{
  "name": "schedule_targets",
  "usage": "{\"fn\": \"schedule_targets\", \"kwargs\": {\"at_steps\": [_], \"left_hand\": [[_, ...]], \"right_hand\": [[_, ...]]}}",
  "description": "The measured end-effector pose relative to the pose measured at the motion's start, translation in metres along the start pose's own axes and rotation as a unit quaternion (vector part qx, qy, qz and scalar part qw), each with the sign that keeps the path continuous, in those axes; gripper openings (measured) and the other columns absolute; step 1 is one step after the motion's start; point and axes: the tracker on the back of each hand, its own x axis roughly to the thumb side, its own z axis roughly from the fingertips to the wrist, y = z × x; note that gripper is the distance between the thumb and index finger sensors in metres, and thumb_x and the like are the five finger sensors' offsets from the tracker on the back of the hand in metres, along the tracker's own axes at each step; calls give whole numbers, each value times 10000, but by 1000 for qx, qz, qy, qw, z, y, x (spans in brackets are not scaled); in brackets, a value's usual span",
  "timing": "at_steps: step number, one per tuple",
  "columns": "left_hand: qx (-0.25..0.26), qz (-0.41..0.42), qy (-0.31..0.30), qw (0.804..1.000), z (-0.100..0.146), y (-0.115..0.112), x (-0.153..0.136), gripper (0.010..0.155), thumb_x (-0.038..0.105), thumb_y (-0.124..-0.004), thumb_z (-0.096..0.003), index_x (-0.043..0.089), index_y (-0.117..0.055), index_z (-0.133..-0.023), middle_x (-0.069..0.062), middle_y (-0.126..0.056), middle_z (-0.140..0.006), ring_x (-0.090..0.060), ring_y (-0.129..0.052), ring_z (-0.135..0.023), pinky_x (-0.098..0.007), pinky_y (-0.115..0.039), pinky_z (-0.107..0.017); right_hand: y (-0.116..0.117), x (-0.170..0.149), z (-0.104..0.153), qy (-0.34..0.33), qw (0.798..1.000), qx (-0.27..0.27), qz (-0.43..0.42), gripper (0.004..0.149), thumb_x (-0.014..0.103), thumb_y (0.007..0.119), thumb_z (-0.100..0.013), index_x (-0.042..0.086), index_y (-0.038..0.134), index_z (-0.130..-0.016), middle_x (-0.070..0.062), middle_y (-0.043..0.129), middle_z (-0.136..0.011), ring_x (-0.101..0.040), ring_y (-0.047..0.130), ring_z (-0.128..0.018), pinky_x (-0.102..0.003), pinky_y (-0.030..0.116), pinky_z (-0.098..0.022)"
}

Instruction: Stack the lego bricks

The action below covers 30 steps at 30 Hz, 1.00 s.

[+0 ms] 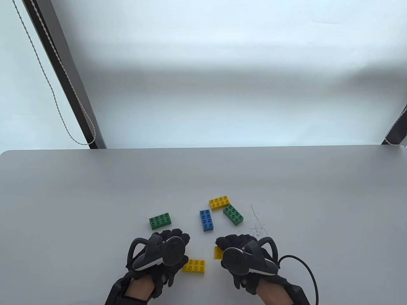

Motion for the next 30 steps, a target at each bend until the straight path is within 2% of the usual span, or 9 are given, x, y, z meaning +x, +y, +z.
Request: {"fn": "schedule_targets", "kwargs": {"at_steps": [30], "left_hand": [[-12,8,1,1000,1,0,3,702,524,-751,-395,283,-551,-1023,-72,-574,-1119,-349,-619,-1001,-628,-549,-703]], "right_hand": [[42,27,-9,-33,997,58,34,680,408,906,-310,142,673,-891,-97,857,-833,-357,936,-717,-610,735,-565]]}}
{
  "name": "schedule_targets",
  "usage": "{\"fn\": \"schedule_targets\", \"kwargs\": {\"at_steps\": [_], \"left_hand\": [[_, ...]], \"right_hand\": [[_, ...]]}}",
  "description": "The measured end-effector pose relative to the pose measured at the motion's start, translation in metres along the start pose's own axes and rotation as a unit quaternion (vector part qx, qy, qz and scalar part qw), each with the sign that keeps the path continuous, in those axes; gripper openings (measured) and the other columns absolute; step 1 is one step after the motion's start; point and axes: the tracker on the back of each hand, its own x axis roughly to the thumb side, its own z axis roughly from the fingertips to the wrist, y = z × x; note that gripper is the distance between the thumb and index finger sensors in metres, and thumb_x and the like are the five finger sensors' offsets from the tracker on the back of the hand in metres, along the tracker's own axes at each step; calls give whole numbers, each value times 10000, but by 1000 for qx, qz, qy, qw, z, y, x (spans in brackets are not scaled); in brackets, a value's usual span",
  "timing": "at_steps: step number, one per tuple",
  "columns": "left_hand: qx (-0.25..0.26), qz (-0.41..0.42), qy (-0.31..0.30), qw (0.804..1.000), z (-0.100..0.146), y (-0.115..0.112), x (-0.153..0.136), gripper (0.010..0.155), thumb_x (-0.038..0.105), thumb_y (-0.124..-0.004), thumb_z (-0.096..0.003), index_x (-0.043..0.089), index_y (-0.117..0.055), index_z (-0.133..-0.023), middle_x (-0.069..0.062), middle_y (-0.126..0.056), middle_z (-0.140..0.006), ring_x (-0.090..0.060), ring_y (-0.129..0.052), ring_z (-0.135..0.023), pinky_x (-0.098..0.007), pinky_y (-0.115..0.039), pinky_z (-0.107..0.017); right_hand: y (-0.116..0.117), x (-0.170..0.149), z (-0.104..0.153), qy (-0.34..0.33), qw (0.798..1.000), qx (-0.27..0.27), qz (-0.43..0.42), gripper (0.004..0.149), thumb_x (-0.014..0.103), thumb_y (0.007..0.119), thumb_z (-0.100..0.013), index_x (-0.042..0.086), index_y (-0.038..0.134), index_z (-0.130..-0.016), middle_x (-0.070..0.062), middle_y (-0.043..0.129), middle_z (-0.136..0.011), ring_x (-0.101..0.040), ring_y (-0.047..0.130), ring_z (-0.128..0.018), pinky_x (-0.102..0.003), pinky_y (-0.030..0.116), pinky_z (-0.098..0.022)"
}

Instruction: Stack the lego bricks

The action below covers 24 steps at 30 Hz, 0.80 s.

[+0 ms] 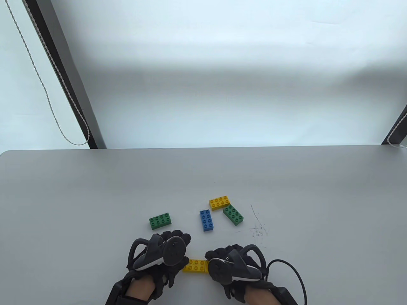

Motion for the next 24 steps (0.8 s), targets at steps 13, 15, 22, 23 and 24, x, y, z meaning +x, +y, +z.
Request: {"fn": "schedule_targets", "kwargs": {"at_steps": [13,15,22,23,24], "left_hand": [[-3,-1,0,1000,0,0,1,696,524,-748,-399,283,-553,-1023,-72,-579,-1117,-347,-623,-1000,-627,-552,-701],[-3,-1,-1,1000,0,0,1,701,525,-750,-395,282,-554,-1022,-71,-579,-1117,-348,-623,-1000,-627,-553,-701],[-3,-2,-2,1000,0,0,2,700,525,-750,-395,283,-556,-1022,-71,-580,-1117,-348,-625,-999,-627,-554,-701],[-3,-2,-2,1000,0,0,2,701,525,-751,-394,282,-556,-1022,-72,-580,-1117,-350,-624,-998,-627,-554,-700],[-3,-2,-2,1000,0,0,2,700,525,-750,-394,282,-555,-1022,-72,-580,-1117,-348,-626,-998,-627,-553,-701]], "right_hand": [[1,3,-3,4,1000,3,9,669,400,895,-322,143,667,-897,-97,847,-846,-364,925,-728,-610,731,-566],[0,3,-3,5,1000,3,10,669,397,895,-321,144,666,-897,-99,845,-848,-363,925,-728,-609,732,-566],[0,3,-4,8,1000,4,10,669,396,890,-326,144,660,-901,-99,839,-854,-364,919,-734,-609,731,-568],[0,3,-4,9,1000,4,10,668,396,889,-326,144,660,-901,-100,839,-853,-365,918,-734,-609,731,-567],[0,3,-4,9,1000,4,10,669,396,889,-326,143,660,-902,-101,839,-853,-365,918,-734,-609,731,-567]]}}
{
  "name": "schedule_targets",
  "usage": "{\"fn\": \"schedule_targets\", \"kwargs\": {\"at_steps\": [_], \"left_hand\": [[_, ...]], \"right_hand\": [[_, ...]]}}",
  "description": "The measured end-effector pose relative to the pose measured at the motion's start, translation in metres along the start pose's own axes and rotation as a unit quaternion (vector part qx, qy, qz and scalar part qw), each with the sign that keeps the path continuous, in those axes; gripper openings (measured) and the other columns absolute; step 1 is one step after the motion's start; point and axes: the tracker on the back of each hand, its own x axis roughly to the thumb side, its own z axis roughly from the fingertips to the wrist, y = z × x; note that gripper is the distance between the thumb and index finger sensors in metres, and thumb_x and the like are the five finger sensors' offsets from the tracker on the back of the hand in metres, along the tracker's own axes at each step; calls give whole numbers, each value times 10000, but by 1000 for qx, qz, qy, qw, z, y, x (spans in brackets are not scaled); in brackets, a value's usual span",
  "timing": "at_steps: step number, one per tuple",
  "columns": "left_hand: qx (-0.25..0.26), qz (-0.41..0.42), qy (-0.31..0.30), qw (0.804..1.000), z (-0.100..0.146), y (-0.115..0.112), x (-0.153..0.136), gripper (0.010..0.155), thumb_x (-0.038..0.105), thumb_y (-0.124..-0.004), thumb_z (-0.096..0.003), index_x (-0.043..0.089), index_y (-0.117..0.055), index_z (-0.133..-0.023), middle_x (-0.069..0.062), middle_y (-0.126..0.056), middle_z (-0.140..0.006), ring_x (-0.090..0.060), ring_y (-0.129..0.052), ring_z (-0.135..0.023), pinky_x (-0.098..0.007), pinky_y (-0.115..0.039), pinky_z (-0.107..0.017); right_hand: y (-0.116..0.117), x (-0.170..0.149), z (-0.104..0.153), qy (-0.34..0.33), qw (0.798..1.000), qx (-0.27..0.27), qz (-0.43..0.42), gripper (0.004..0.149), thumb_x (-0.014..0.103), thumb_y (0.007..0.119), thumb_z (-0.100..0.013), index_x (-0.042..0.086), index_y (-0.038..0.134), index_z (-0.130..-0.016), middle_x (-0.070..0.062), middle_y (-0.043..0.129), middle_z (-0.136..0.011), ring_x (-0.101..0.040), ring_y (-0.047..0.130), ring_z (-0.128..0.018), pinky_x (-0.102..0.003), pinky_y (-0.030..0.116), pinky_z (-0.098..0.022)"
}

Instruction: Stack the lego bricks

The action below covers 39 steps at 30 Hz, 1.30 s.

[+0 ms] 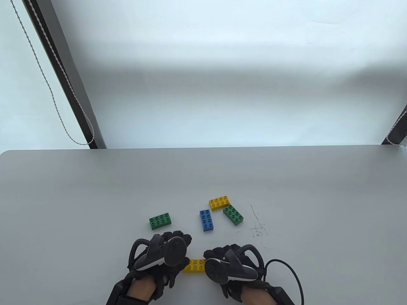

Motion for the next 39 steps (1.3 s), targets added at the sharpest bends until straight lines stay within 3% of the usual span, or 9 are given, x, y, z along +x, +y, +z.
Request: {"fn": "schedule_targets", "kwargs": {"at_steps": [7,13,21,29,39], "left_hand": [[0,1,1,1000,0,0,0,695,526,-747,-399,283,-556,-1021,-72,-580,-1116,-349,-625,-998,-626,-555,-700],[4,5,4,1000,0,1,-2,697,525,-748,-399,282,-554,-1023,-71,-579,-1117,-349,-623,-999,-626,-554,-701],[9,12,7,1000,2,3,-5,696,526,-747,-400,281,-555,-1022,-72,-577,-1118,-349,-623,-999,-626,-555,-700],[8,11,3,1000,2,2,-5,696,527,-747,-399,284,-554,-1022,-71,-577,-1118,-348,-624,-999,-625,-556,-700],[9,14,5,1000,2,3,-5,696,528,-746,-399,283,-556,-1022,-70,-577,-1118,-348,-625,-999,-626,-555,-700]], "right_hand": [[-5,-5,0,6,1000,-1,-18,711,454,879,-323,138,646,-915,-114,822,-875,-381,905,-752,-617,721,-572],[-19,-24,2,35,998,-25,-52,759,532,851,-320,134,633,-928,-127,808,-893,-393,895,-762,-627,709,-577],[-33,-65,-3,110,991,-57,-57,795,545,845,-323,120,597,-948,-151,765,-925,-416,863,-783,-645,687,-582],[-28,-99,-20,196,980,-38,-25,809,545,846,-323,111,584,-954,-160,751,-932,-423,853,-787,-652,677,-585],[-17,-110,-49,271,962,-1,22,780,546,849,-318,90,651,-919,-156,825,-866,-396,915,-722,-640,704,-572]]}}
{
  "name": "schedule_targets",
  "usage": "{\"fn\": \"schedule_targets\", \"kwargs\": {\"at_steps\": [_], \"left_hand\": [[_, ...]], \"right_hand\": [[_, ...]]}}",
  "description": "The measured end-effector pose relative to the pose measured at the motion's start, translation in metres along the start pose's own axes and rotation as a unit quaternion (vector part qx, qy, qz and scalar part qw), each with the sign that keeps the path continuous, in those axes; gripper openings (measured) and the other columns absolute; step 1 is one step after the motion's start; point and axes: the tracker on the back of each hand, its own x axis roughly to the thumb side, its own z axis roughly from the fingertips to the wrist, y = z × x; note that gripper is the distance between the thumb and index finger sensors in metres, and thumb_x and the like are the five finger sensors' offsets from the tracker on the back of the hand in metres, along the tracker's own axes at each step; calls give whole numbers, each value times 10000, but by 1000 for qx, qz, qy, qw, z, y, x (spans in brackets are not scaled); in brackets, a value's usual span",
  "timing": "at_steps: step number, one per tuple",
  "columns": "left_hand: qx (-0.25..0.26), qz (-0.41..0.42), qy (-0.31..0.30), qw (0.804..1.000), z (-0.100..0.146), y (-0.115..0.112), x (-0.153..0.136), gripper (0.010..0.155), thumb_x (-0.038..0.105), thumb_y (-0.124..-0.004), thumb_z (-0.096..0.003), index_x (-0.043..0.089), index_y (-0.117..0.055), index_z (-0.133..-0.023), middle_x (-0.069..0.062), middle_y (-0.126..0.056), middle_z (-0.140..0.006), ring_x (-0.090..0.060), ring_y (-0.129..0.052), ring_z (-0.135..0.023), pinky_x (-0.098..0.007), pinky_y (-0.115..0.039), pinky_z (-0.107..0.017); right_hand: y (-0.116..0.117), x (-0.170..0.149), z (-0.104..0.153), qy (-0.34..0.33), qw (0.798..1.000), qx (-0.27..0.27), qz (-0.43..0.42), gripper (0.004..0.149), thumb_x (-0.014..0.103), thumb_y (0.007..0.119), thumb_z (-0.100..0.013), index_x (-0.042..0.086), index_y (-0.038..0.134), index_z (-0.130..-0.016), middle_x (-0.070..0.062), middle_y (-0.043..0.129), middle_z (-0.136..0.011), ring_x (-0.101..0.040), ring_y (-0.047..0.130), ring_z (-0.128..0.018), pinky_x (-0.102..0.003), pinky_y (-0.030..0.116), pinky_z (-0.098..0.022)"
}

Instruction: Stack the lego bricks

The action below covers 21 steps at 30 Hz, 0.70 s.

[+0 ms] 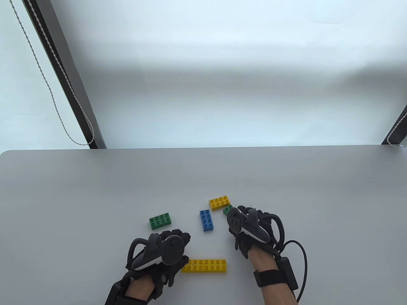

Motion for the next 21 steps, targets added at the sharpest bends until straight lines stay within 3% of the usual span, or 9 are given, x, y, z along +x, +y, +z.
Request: {"fn": "schedule_targets", "kwargs": {"at_steps": [6,21], "left_hand": [[3,3,-2,1000,-1,0,1,696,528,-747,-399,282,-557,-1022,-72,-578,-1118,-347,-624,-1000,-626,-554,-701],[2,6,-4,1000,-2,1,2,695,527,-748,-399,282,-560,-1022,-72,-588,-1115,-349,-630,-998,-628,-555,-700]], "right_hand": [[10,4,-13,30,999,26,2,763,544,846,-318,76,681,-897,-165,849,-829,-388,932,-684,-631,718,-562],[17,2,-17,47,998,32,12,673,527,821,-336,69,758,-825,-153,911,-731,-358,973,-593,-618,746,-538]]}}
